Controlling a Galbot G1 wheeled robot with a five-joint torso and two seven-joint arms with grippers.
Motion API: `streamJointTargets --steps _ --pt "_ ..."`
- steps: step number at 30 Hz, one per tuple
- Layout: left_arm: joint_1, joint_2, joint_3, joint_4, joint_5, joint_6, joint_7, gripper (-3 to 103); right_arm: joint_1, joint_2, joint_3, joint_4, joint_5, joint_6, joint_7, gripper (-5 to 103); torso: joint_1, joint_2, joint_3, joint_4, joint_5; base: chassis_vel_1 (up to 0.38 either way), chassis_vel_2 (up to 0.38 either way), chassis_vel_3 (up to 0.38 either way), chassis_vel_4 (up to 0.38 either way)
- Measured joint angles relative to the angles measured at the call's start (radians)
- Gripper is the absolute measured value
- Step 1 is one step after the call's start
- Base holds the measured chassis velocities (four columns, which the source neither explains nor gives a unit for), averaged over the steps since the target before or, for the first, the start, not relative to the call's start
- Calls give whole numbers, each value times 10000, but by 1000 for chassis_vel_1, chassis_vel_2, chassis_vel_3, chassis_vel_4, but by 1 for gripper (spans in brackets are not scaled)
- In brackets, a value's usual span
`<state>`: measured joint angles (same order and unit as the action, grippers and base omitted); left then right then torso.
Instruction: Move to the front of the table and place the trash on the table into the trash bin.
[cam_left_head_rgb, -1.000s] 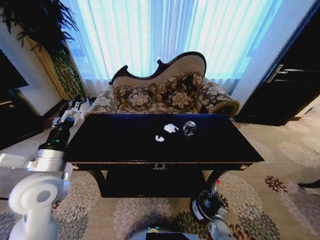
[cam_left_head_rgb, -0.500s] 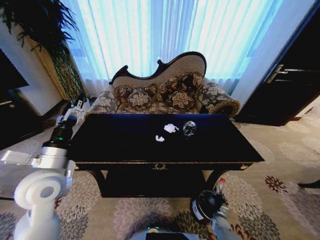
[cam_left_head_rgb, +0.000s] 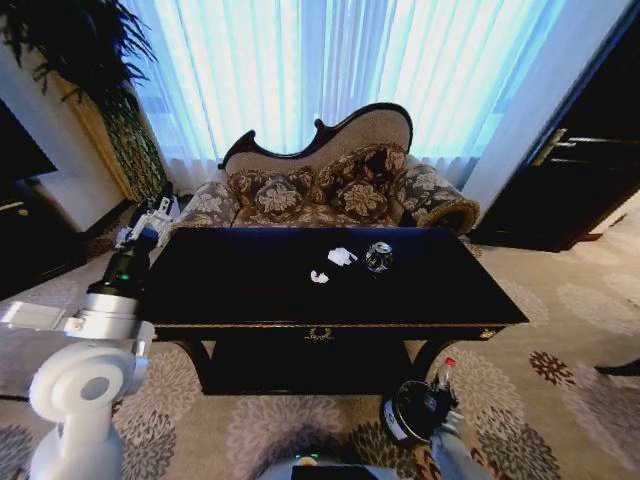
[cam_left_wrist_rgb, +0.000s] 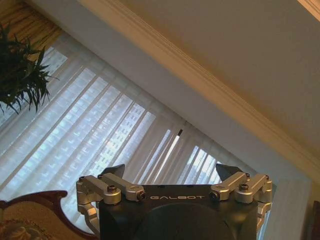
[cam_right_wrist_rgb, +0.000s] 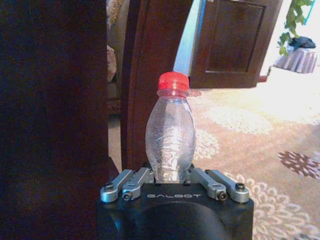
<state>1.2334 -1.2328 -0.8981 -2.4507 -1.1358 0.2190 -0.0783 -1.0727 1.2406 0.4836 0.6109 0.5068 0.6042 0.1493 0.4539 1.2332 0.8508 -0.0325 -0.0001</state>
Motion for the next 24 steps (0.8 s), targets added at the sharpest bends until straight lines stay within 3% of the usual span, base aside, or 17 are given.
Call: streamJointTargets --steps 8,12,14,15,18,20,23,24 --pt "51 79 -337 44 -187 -3 21 100 82 58 -14 -102 -292 -290 203 21 0 0 0 1 -1 0 0 0 0" --pt "-18 -4 -202 61 -116 -3 25 100 -358 183 -57 505 -286 -1258 673 42 0 0 1 -2 0 0 0 0 0" --pt "-23 -7 -192 62 -105 -3 25 100 -392 197 -63 542 -271 -1323 703 42 0 0 1 -2 1 0 0 0 0" --pt "-39 -18 -160 64 -69 -4 26 100 -516 255 -80 650 -209 -1484 789 48 0 0 0 -2 0 0 0 0 0" --pt "-45 -49 -139 37 -52 -3 26 100 -750 394 -108 810 -159 -1526 801 65 0 0 0 -2 0 0 0 0 0" --pt "-41 -53 -139 21 -51 -3 26 100 -781 411 -108 861 -153 -1526 800 65 0 0 0 -2 0 0 0 0 0" --pt "15 -57 -193 -85 -74 -3 35 100 -896 450 -117 1172 -148 -1459 796 80 0 0 0 0 -1 0 0 0 0" --pt "15 -57 -193 -85 -74 -3 35 100 -896 450 -117 1172 -148 -1459 796 80 0 0 0 0 -1 0 0 0 0"
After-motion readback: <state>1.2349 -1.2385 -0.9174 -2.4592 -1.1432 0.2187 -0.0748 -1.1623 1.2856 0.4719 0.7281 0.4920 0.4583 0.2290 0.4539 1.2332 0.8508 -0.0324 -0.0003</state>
